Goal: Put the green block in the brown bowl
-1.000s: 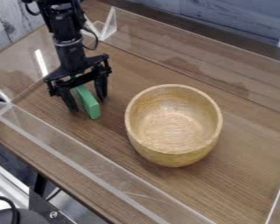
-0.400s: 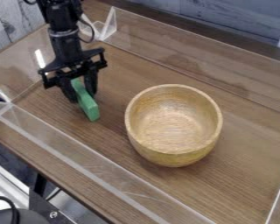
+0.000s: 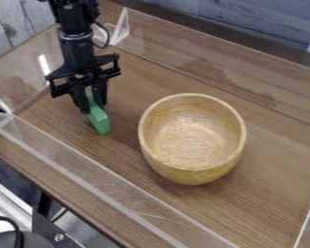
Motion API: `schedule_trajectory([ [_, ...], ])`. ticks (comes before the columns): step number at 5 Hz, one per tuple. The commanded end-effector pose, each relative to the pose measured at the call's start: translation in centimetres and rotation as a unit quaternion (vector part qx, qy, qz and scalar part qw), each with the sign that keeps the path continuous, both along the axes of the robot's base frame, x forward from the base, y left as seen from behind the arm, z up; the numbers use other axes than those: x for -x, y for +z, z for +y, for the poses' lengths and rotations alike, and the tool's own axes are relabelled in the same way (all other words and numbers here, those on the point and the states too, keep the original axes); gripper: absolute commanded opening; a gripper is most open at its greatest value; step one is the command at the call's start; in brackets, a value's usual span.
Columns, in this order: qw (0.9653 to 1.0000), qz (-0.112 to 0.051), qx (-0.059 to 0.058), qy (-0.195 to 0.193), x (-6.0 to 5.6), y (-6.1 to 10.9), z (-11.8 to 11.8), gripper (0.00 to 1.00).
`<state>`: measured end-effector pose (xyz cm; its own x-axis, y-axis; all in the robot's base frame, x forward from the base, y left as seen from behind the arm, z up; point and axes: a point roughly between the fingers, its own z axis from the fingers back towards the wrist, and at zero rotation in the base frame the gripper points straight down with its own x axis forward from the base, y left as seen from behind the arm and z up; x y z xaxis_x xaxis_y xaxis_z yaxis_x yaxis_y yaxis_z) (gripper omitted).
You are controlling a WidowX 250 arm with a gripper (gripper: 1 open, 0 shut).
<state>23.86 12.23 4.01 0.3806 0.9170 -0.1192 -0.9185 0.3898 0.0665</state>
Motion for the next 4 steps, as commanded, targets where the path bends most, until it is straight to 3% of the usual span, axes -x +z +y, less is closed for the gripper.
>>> schedule_trajectory([
  [1, 0.9999, -0.004, -0.010, -0.011, -0.8, -0.4, 0.1, 0.00],
  [3, 0.9999, -0.002, -0.007, -0.008, -0.1, 0.0, 1.0, 0.00],
  [4, 0.9992, 0.003, 0.011, -0.039, -0.1, 1.9, 0.5, 0.00],
])
